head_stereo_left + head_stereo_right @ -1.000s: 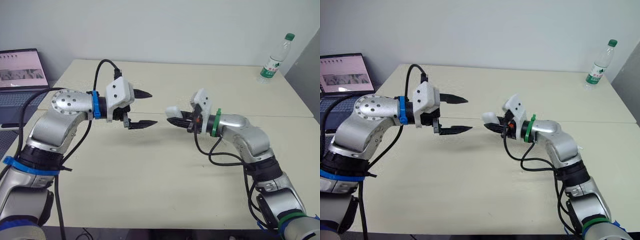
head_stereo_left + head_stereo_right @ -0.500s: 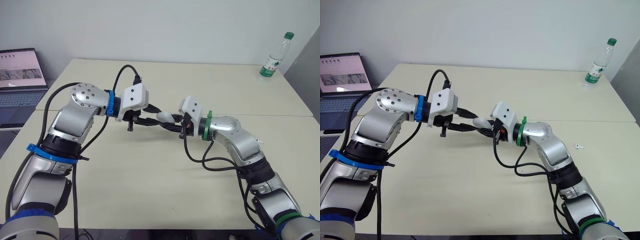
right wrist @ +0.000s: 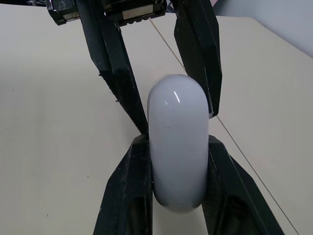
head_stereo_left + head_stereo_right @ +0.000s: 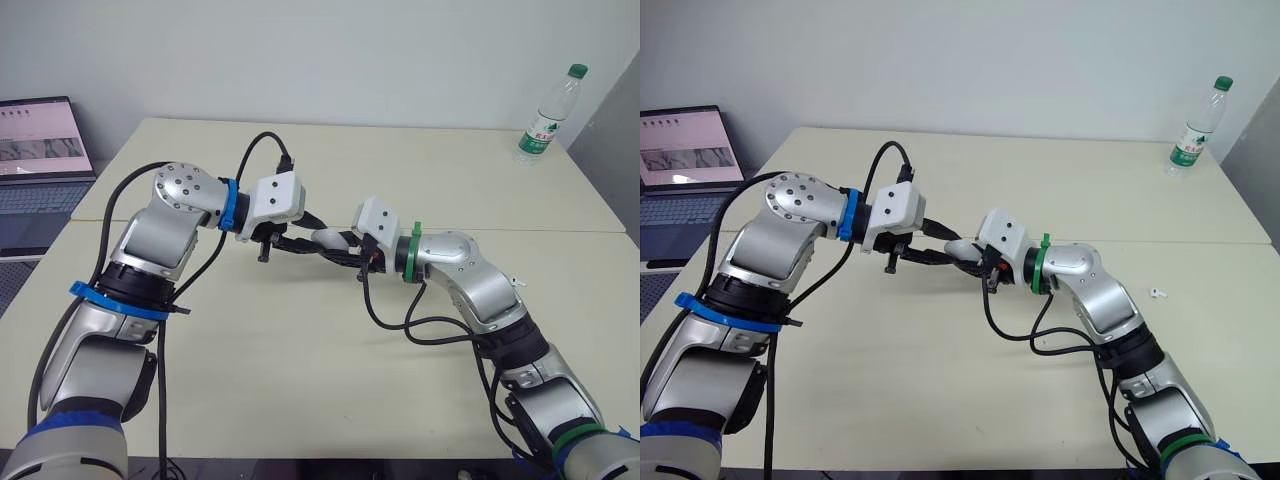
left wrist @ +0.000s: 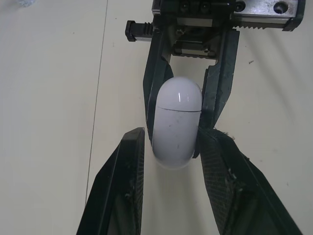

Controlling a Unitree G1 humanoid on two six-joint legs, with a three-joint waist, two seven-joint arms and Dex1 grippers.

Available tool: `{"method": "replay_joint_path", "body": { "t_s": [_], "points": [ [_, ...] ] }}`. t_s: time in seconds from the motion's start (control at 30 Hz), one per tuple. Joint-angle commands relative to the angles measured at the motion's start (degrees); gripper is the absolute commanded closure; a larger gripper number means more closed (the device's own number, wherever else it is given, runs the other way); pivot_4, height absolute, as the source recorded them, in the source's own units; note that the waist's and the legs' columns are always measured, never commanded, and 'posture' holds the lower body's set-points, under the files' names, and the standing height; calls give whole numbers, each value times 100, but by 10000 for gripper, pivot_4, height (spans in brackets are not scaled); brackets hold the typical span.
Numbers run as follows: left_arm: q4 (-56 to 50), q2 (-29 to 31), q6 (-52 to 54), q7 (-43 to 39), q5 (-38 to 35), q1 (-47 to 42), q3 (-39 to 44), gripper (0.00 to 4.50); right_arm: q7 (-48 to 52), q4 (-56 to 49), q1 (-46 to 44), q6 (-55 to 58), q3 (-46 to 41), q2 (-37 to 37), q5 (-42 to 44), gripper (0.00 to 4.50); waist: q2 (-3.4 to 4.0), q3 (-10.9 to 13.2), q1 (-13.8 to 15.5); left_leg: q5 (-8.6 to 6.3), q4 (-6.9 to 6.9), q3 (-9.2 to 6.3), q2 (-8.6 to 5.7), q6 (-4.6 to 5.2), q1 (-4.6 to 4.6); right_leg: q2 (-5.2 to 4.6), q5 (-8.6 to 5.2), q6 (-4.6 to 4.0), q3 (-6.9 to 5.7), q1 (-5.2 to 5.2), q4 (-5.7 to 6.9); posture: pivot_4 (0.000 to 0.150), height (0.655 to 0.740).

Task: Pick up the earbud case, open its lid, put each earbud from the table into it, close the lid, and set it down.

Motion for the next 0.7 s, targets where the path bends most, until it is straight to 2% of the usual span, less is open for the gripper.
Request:
{"method": "replay_joint_path", "body": {
  "t_s": [0.03,0.27,0.43,0.7],
  "points": [
    [-39,-33,-47,-26,105,-85,14,27960,92,-322,-208,-236,-43,65,9,36444,0,0,0,0,0,0,0,0,0,0,0,0,-1,0,0,1500,7400],
    [-54,-88,-38,-48,182,-44,10,27960,182,-355,-210,-319,-6,74,-133,36444,0,0,2,0,1,0,0,0,0,0,0,0,-1,0,1,1500,7400],
    [-88,-113,23,-107,203,-19,-10,37053,217,-320,-241,-488,37,72,-270,36444,0,0,1,0,1,0,-1,0,0,0,0,0,-1,0,2,1500,7400],
    [-161,-143,162,-97,164,85,60,37054,353,-230,-274,-701,23,93,-393,36444,0,0,1,0,2,0,-1,0,1,-1,0,0,0,0,3,1500,7400]
  ]
}}
